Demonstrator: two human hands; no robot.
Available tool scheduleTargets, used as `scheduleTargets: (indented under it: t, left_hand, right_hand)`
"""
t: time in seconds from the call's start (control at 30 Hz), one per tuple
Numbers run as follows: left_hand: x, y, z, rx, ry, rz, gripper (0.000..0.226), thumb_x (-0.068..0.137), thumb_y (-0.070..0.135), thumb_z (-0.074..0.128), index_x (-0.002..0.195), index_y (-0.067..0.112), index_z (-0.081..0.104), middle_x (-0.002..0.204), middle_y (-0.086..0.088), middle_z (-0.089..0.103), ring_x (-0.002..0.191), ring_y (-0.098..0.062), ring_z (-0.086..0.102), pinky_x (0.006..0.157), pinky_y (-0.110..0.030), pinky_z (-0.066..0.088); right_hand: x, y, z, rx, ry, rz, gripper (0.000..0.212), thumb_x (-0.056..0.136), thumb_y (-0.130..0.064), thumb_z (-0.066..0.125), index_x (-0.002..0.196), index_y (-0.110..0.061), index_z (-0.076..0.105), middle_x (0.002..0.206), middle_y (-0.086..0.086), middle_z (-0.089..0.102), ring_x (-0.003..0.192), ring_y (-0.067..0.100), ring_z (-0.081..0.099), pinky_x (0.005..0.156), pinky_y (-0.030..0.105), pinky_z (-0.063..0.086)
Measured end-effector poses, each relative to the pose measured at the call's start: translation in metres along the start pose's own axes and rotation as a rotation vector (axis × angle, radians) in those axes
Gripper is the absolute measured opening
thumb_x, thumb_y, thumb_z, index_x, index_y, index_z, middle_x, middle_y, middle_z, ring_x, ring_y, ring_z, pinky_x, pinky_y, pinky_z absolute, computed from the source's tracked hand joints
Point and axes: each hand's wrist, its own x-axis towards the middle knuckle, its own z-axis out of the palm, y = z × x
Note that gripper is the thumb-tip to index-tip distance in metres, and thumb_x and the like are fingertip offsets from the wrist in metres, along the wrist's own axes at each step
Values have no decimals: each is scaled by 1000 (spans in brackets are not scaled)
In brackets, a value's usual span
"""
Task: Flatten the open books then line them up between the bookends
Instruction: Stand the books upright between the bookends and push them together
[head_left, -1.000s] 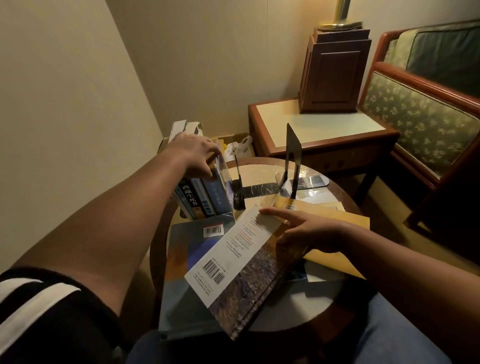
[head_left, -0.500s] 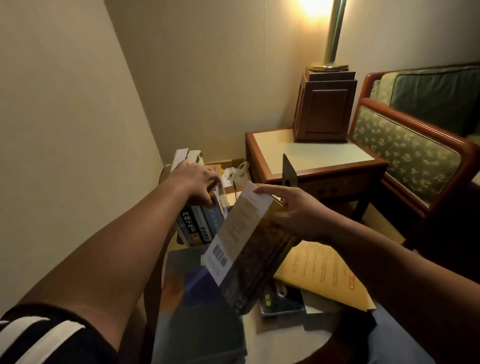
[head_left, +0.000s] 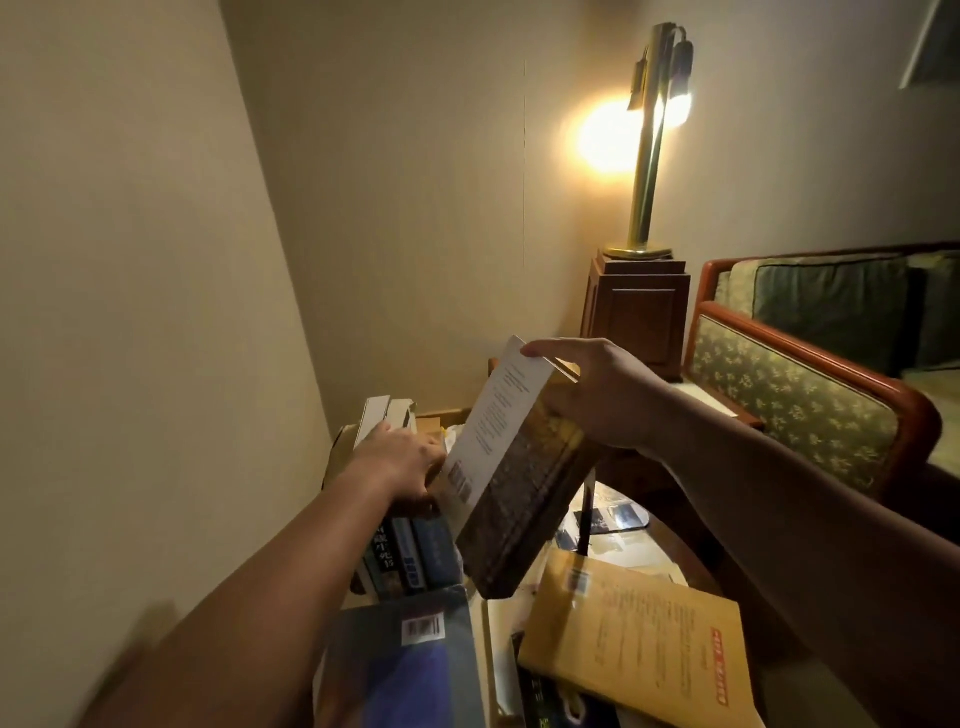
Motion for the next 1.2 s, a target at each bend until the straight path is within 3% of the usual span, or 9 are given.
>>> scheduleTargets:
  t: [0.1,0.2,0.3,0.47,0.57,0.73,0.83,0.97,1.2]
  left_hand:
    - [-1,1,0,-17,8,-44,52,78,53,67,125,35,55,124,9,62,113,-16,55,107,-45,31]
    - [-12,4,-2,-73,64,-76,56,75,52,74,123,33,55,113,7,61,101,-17,50,96,-39,42]
    - [-23,8,-6,-128,114,-84,45,79,41,75,119,27,59,107,6,61,101,-15,52,95,-35,47]
    - [-26,11,-5,-54,178,-63,41,80,39,75,115,23,58,112,5,64,112,-16,55,107,-37,36]
    - [-29,4,-5,-50,118,-90,39,80,43,74,112,25,60,116,4,64,118,-19,53,108,-37,35]
    - [-21,-8,0,-244,57,-244,53,67,48,82,112,25,67,133,1,57,144,-28,28,113,-45,28]
    - [-20,-9,1,-237,85,-214,50,67,49,82,107,23,69,118,1,61,131,-24,40,105,-41,36]
    - [-16,-12,4,-172,98,-139,36,69,60,75,93,35,66,97,9,60,118,-19,50,113,-43,31]
    - [-12,-19,9,-184,88,-55,46,66,59,74,108,40,68,92,18,62,110,-14,55,116,-47,25]
  right_hand:
    - [10,-11,-14,26,39,40,46,94,-18,61,136,-37,57,126,-3,60,96,20,64,48,33,51]
    - [21,-24,-27,109,53,102,46,96,-16,62,136,-36,57,121,0,57,86,21,62,55,36,61]
    - [32,-32,-31,190,87,139,46,97,-16,60,137,-37,54,117,2,56,85,23,62,60,43,63]
    - [50,-30,-12,401,134,223,47,97,-13,60,138,-34,53,100,0,51,84,23,61,52,40,60]
    - [58,-17,-2,515,147,283,48,94,-12,61,138,-30,54,104,5,53,91,26,60,59,42,62]
    - [60,13,8,607,121,351,48,94,-11,61,138,-29,52,111,9,54,98,26,59,59,38,62]
    - [62,22,9,618,99,361,49,94,-11,61,138,-30,52,113,9,55,97,26,59,55,36,60]
    - [64,27,14,477,112,286,52,93,-13,62,140,-32,52,114,8,55,98,28,63,58,44,62]
    - [64,32,30,378,81,286,51,94,-16,61,141,-33,51,121,9,56,101,28,64,64,48,62]
